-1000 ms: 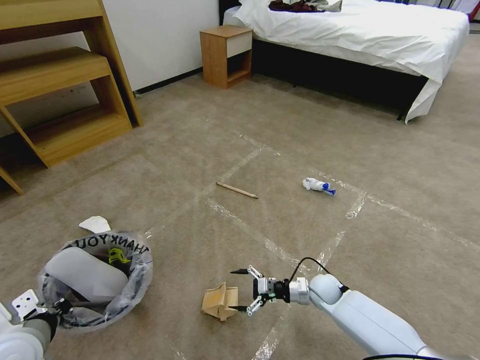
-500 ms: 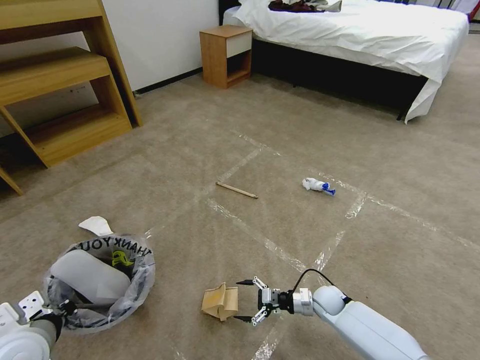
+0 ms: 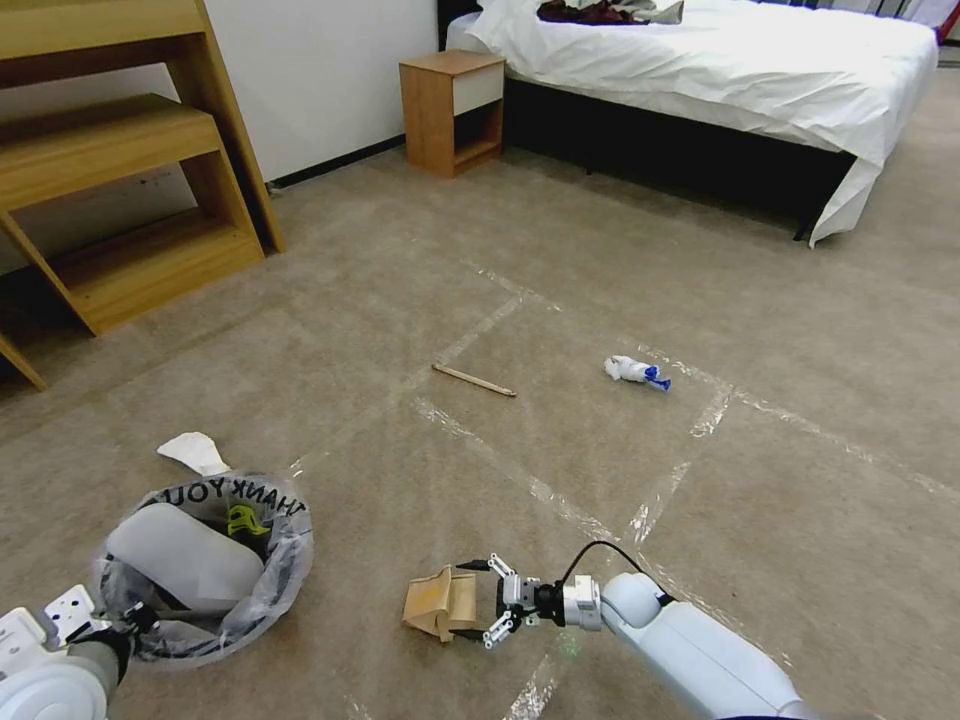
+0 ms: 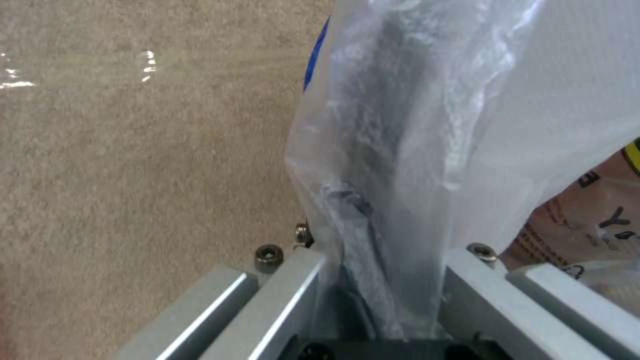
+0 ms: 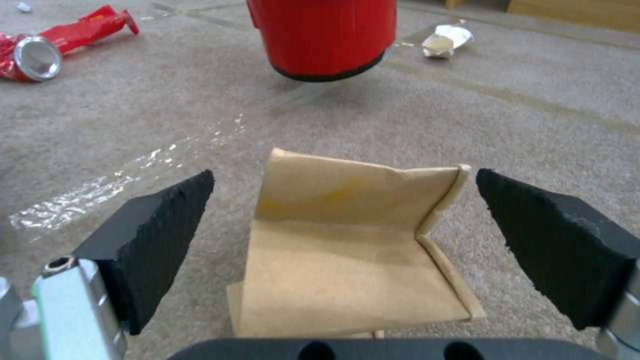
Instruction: Pick up the trash bin and place the garbage on the floor into it.
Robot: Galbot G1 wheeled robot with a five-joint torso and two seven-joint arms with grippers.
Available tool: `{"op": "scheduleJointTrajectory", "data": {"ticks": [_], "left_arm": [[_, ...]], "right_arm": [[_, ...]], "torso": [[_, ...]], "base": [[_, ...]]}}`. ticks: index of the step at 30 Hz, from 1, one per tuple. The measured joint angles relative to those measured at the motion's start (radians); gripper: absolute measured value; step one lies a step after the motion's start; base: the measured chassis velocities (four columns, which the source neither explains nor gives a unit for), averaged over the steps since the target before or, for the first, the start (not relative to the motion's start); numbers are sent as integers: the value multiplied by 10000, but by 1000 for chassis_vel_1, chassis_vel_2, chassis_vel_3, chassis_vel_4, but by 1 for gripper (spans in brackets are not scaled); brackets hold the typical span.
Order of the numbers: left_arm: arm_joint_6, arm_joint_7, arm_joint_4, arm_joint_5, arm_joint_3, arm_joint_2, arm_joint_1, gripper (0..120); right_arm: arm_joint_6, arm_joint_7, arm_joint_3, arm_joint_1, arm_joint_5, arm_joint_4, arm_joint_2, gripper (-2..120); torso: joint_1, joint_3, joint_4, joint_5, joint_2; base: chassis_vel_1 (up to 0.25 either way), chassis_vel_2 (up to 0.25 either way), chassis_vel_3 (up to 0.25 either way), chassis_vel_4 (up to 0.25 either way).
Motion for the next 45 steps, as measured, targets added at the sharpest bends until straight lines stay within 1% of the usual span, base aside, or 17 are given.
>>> {"op": "scheduleJointTrajectory", "data": {"ticks": [2,9,29,37,45], "left_arm": [[-21,0,32,1,7,42,-24,0],[-41,2,73,1,21,109,-58,0],[-189,83,-14,128,80,164,-63,0],[-190,89,29,198,172,159,-109,0],[-190,93,53,268,268,143,-170,0]], "right_arm": [[39,-27,8,54,-12,-243,162,100],[131,-64,126,101,-107,-572,354,100],[170,-7,394,-359,-316,-669,430,100],[291,24,701,-384,-533,-990,481,100],[370,-11,1024,-312,-533,-1020,254,100]], "torso": [[0,0,-2,0,0],[0,0,-1,1,0],[0,0,-1,1,0],[0,0,-2,1,0],[0,0,-1,2,0]], "base": [[0,0,0,0],[0,0,0,0],[0,0,0,0],[0,0,0,0],[0,0,0,0]]}}
